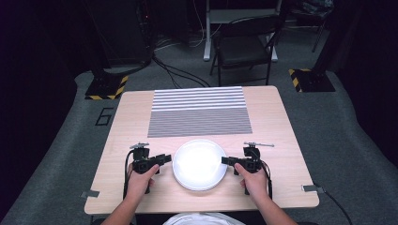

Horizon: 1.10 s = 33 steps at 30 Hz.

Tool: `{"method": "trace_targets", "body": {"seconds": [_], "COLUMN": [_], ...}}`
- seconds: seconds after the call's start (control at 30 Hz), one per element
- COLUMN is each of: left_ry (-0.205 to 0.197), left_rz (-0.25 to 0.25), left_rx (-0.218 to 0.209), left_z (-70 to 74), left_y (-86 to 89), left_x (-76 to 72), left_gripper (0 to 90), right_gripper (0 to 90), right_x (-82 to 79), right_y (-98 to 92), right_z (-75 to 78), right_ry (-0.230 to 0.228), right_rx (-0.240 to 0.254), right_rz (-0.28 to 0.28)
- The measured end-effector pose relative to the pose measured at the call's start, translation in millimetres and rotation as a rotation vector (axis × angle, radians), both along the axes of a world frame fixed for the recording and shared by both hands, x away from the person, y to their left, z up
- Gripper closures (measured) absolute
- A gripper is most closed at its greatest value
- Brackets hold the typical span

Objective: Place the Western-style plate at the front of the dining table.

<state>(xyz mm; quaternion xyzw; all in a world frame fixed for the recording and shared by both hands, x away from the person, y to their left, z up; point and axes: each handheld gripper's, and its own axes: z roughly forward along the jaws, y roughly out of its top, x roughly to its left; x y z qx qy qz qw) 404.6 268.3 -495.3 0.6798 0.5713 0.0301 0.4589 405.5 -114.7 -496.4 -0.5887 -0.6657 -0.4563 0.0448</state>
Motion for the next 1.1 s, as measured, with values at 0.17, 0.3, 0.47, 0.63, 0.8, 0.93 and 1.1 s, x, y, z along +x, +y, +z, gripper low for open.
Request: {"method": "trace_targets", "body": {"seconds": [0.17,0.3,0.47,0.63,0.8,0.93,1.1], "left_ry": [-0.001,-0.011,0.001,0.006,0.016,0.024,0.041], "left_rz": [-0.001,-0.005,-0.005,-0.009,-0.008,-0.016,-0.024], "left_rx": [0.012,0.024,0.02,0.021,0.01,-0.002,-0.003], "left_z": [-1.1,-2.0,-2.5,-3.6,-5.2,-5.3,-6.5], "left_y": [-2.2,-2.7,-3.8,-5.1,-4.2,-4.0,-5.9], "left_x": [-0.1,0.1,-0.3,-0.7,0.1,0.3,0.0], "left_gripper": [57.9,57.0,56.7,56.5,56.9,58.6,60.0], "right_gripper": [53.0,52.5,51.8,50.9,50.6,50.8,50.8], "right_x": [-0.5,-1.2,-1.1,0.3,1.2,1.9,1.0], "right_y": [2.5,3.3,4.8,9.1,9.6,11.0,14.3], "right_z": [-2.2,-2.5,-3.2,-4.4,-4.2,-4.9,-5.1], "right_ry": [0.009,0.022,0.035,0.033,0.05,0.052,0.058], "right_rx": [0.006,0.014,0.031,0.027,0.041,0.052,0.058], "right_rz": [0.006,-0.007,-0.004,0.006,-0.007,-0.011,-0.003]}}
